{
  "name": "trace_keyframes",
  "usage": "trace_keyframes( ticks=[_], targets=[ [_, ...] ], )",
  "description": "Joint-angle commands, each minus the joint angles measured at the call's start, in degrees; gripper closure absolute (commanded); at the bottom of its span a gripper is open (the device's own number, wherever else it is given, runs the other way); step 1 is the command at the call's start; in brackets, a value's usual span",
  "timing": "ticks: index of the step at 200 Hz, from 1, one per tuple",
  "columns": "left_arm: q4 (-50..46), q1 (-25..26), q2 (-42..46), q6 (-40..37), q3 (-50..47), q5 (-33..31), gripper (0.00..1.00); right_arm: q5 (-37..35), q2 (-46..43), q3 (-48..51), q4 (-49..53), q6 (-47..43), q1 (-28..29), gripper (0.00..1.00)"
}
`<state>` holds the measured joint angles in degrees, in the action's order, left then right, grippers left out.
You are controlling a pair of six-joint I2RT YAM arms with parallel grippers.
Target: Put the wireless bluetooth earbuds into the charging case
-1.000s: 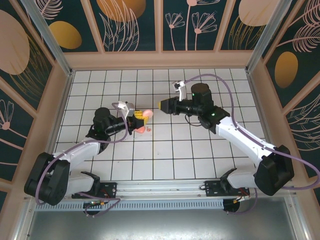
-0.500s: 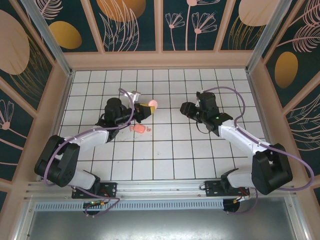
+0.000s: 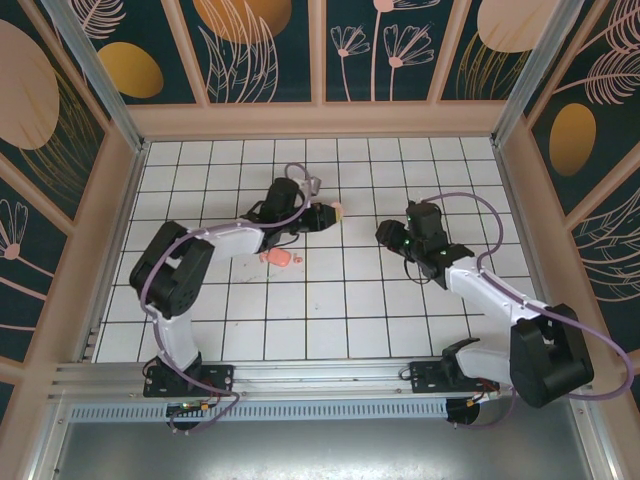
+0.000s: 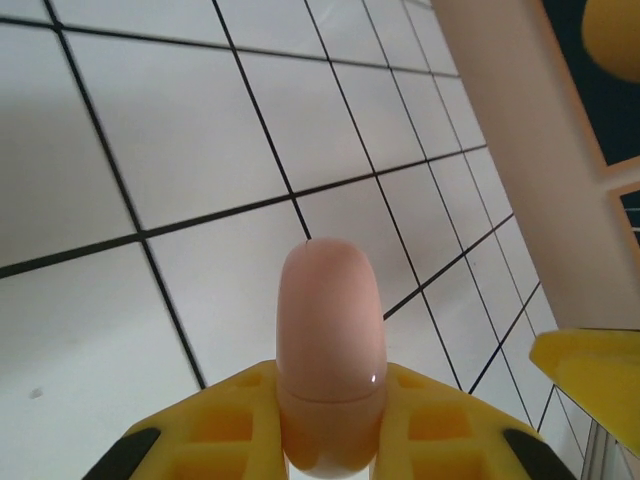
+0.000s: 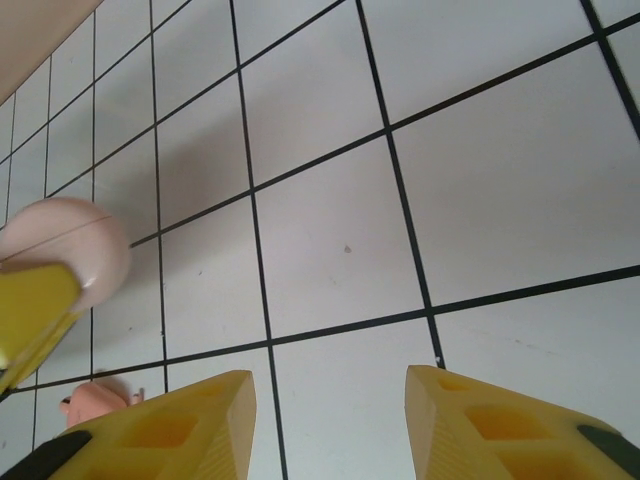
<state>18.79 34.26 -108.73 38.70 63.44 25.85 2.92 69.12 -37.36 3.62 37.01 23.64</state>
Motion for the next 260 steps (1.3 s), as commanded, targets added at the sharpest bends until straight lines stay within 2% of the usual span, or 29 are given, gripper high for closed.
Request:
trace_keyframes(
  ticks=[1, 88, 232, 260],
  targets=[
    [-6.03, 1.97, -2.94, 1.09, 5.12, -1.41, 0.9, -1.92, -2.34, 1.51, -1.49, 1.17, -0.44, 0.56],
    [-15.15, 5.55, -14.58, 2.06, 18.64, -1.26, 0.87, -1.76, -6.11, 4.48, -0.25, 1.22, -0.57, 0.56],
    [-18.34, 5.95, -18.47, 2.13, 22.46, -1.42, 0.84, -2.05, -11.02, 7.22, -0.43, 1.57, -0.67, 0.56],
    [-19.02, 5.92, -19.05, 1.56, 23.53, -1.85, 0.83, -2.89, -12.01, 6.69, 2.46, 1.48, -0.74, 0.56]
  ],
)
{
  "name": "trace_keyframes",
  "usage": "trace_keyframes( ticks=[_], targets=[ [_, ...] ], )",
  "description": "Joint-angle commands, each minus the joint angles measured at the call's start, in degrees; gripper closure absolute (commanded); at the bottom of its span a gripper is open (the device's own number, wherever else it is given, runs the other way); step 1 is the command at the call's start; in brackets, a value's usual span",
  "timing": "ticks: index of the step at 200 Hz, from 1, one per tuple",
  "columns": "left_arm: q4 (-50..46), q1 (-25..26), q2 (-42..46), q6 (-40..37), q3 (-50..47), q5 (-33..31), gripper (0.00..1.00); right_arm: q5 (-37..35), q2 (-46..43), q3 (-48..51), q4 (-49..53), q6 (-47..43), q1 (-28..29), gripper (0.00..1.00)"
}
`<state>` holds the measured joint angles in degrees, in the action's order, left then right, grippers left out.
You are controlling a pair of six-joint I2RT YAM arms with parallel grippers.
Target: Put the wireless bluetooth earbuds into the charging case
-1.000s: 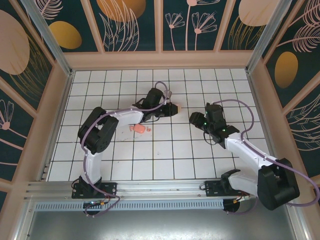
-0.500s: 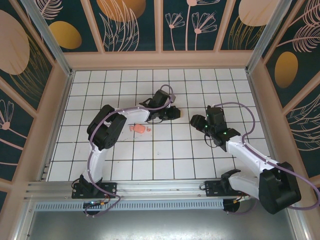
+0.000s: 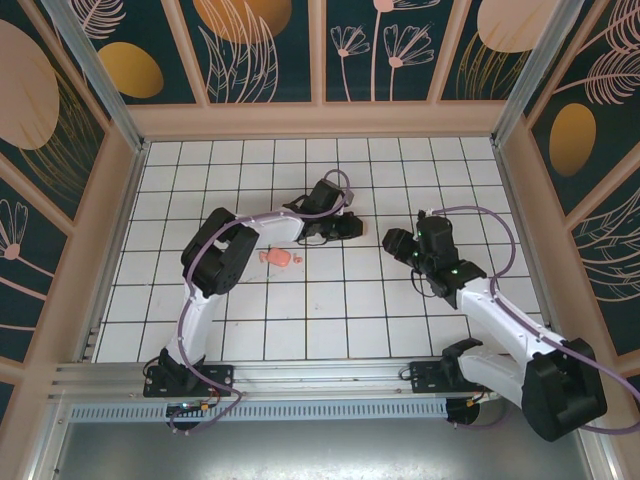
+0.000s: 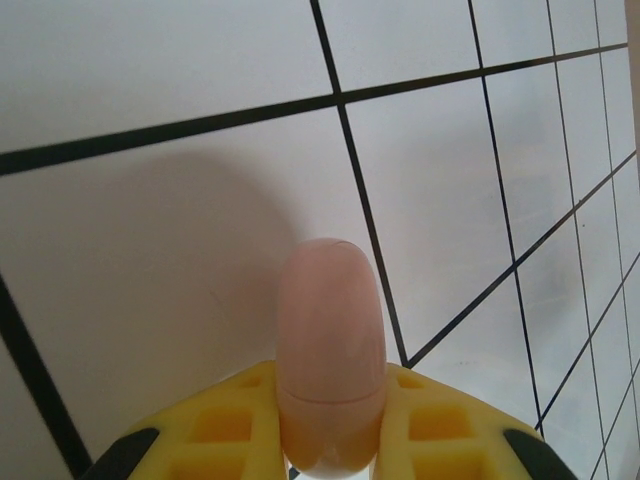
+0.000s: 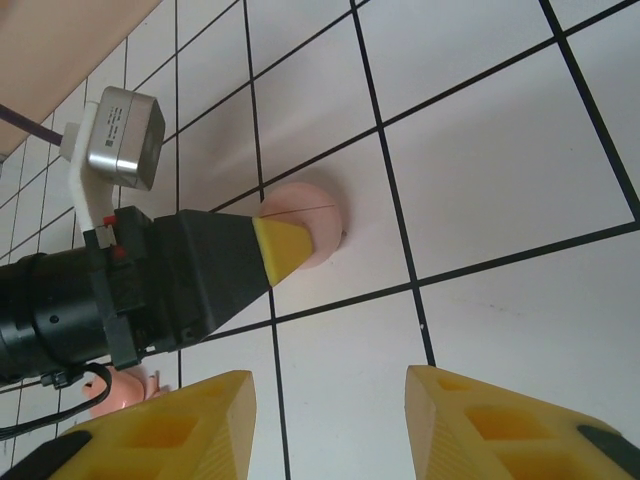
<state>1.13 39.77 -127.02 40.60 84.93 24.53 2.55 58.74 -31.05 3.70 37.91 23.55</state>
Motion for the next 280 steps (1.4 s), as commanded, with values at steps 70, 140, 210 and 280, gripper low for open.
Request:
trace_keyframes(
  ticks=[70, 140, 210, 280],
  targets=[
    [-5.26, 0.45, -1.35, -2.55, 2.91, -1.78, 0.75, -3.16, -4.95, 1.08, 4.19, 1.18, -1.19, 0.56],
    [-11.62, 0.47, 2.7, -7.46, 3.36, -7.85, 0.53, -3.07, -4.67, -0.65, 5.0, 1.32, -1.22, 0.53],
    [-22.99, 0.07, 15.2, -15.26, 0.47, -18.17, 0.4, -2.16, -4.68, -2.98, 6.38, 1.93, -1.04, 0.5],
    [-37.33, -4.78, 27.22, -21.7, -10.66, -29.1, 0.36, -1.61, -2.0, -5.39, 5.7, 3.64, 1.42, 0.49]
  ],
)
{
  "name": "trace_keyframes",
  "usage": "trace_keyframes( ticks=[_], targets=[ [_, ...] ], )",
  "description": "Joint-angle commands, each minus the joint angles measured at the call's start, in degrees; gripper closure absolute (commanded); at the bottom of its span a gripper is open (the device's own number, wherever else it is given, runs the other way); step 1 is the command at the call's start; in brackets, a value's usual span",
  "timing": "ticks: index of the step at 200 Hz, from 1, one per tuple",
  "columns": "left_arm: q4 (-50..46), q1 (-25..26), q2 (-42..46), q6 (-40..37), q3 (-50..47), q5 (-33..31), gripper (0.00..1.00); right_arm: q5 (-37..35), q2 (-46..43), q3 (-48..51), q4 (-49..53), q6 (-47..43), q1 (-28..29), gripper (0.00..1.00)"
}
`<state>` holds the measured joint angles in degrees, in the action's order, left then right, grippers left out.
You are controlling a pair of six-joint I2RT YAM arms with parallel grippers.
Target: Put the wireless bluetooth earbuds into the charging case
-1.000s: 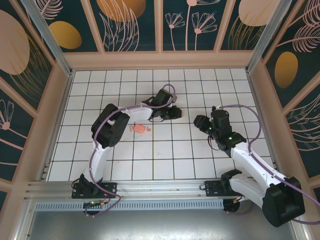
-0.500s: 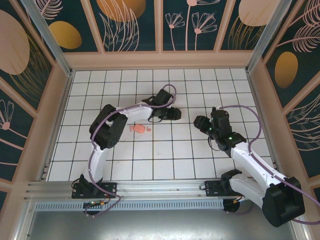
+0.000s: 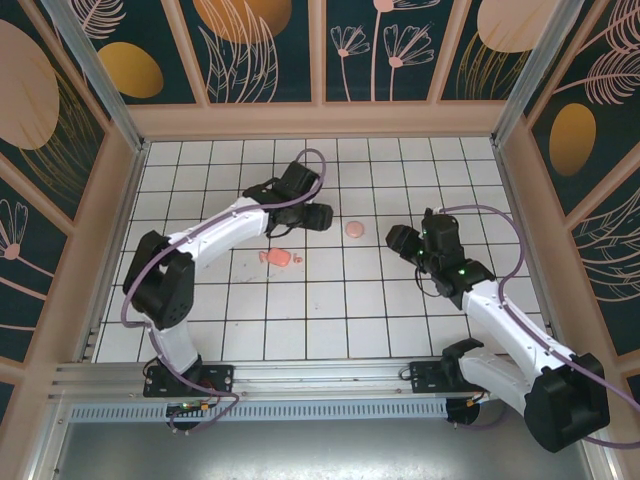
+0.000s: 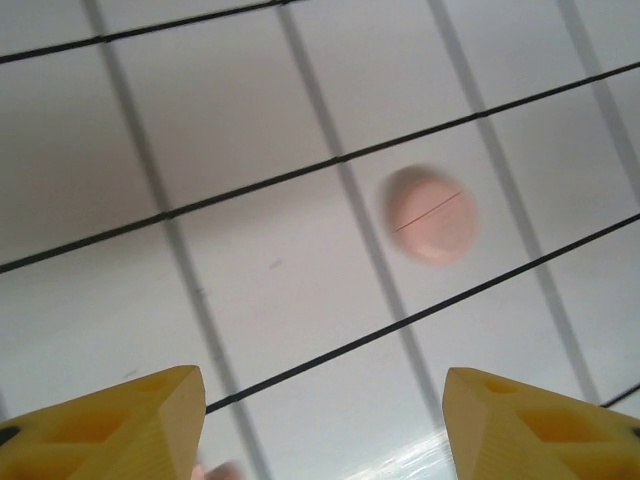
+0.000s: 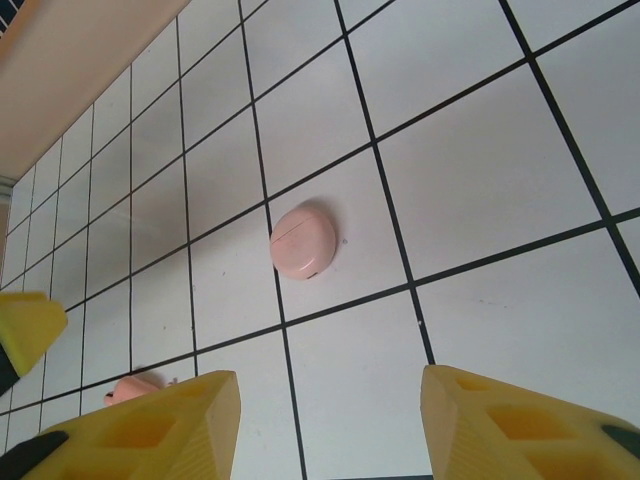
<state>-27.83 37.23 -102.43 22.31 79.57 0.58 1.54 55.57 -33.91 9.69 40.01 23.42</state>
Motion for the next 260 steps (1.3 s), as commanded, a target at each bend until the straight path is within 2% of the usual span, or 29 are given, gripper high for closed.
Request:
trace_keyframes(
  ticks=[1, 33, 73, 160, 260],
  targets=[
    [-8.37, -2.34, 2.83, -3.41, -5.57, -5.19, 0.35, -0.68, 1.28, -2.63, -0.29, 1.51, 1.63, 0.49],
    [-9.19, -4.71, 5.98, -4.5, -10.67, -5.87, 0.3, -2.11, 3.43, -4.6, 0.48, 2.03, 4.54, 0.47],
    [-10.18, -4.84, 2.02, -5.88, -11.22, -4.7, 0.28, -3.88, 4.71, -4.98, 0.15, 3.13, 7.58, 0.46],
    [-8.25, -4.81, -1.67, -6.54, -11.29, -0.9, 0.29, -4.07, 4.82, -5.18, 0.16, 3.23, 7.61, 0.45],
    [-7.42, -4.84, -4.25, -6.66, -11.37, -0.82, 0.31, -4.0, 5.02, -5.13, -0.28, 3.1, 7.61, 0.44]
  ],
)
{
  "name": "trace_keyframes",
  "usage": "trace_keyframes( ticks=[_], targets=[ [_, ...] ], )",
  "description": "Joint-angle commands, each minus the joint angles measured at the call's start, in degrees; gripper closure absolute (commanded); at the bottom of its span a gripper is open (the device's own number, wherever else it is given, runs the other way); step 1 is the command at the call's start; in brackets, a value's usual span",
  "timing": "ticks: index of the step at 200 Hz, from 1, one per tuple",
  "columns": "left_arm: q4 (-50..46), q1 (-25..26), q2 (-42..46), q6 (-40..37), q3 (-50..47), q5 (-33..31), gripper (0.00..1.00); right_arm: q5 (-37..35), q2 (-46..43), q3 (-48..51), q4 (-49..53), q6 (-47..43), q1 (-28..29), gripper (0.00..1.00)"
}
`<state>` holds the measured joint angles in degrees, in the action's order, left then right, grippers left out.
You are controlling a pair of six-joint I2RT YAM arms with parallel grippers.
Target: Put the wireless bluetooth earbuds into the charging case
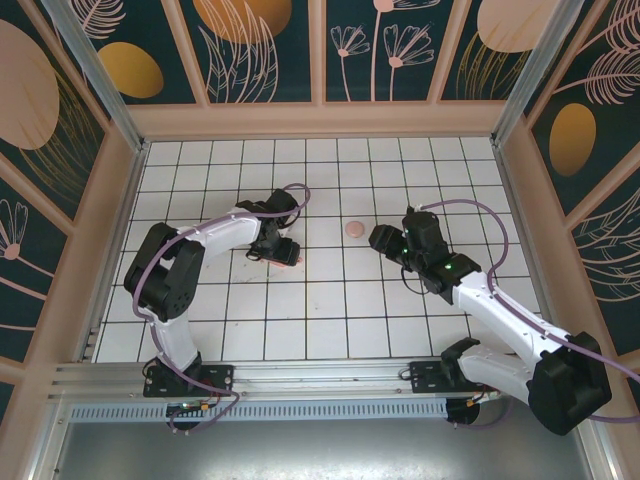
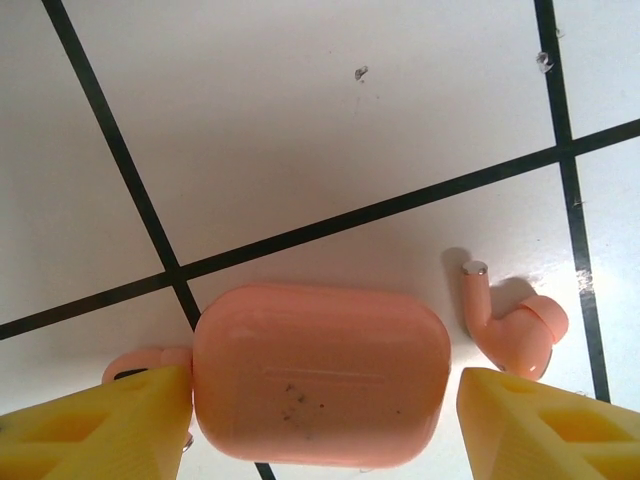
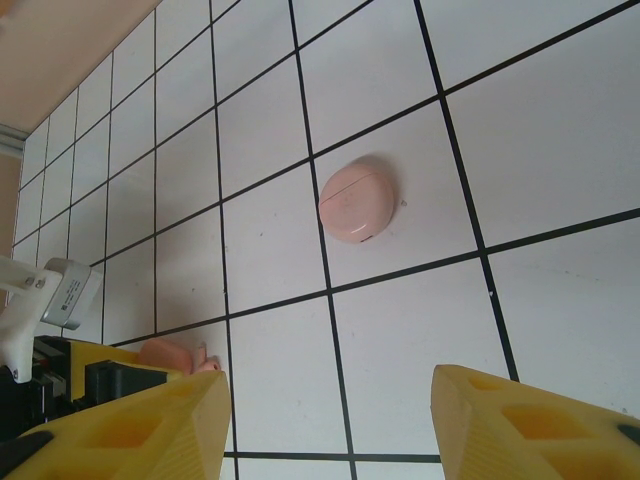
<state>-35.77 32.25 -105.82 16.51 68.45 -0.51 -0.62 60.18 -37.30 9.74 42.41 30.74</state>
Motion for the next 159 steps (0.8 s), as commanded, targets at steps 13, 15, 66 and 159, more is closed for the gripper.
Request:
trace_keyframes(
  ticks=[13, 15, 66, 159],
  targets=[
    [0.65, 0.14, -1.04, -0.89, -0.35, 0.51, 0.31, -1.75, 0.46, -1.72, -0.41, 0.71, 0.28, 0.44],
    [0.67, 0.17, -0.98, -0.87, -0.34, 0.58, 0.31, -1.75, 0.44, -1.72, -0.4, 0.69, 0.28, 0.44],
    [1.81, 0.22, -0.43, -0.91, -0.33, 2.99, 0.34, -1.72, 0.44, -1.64, -0.55, 0.69, 0.28, 0.44],
    [0.93, 0.52, -2.74, -1.53, -1.12, 0.21, 0.33, -1.23, 1.68, -1.55, -1.2, 0.46, 0.28, 0.44]
  ],
)
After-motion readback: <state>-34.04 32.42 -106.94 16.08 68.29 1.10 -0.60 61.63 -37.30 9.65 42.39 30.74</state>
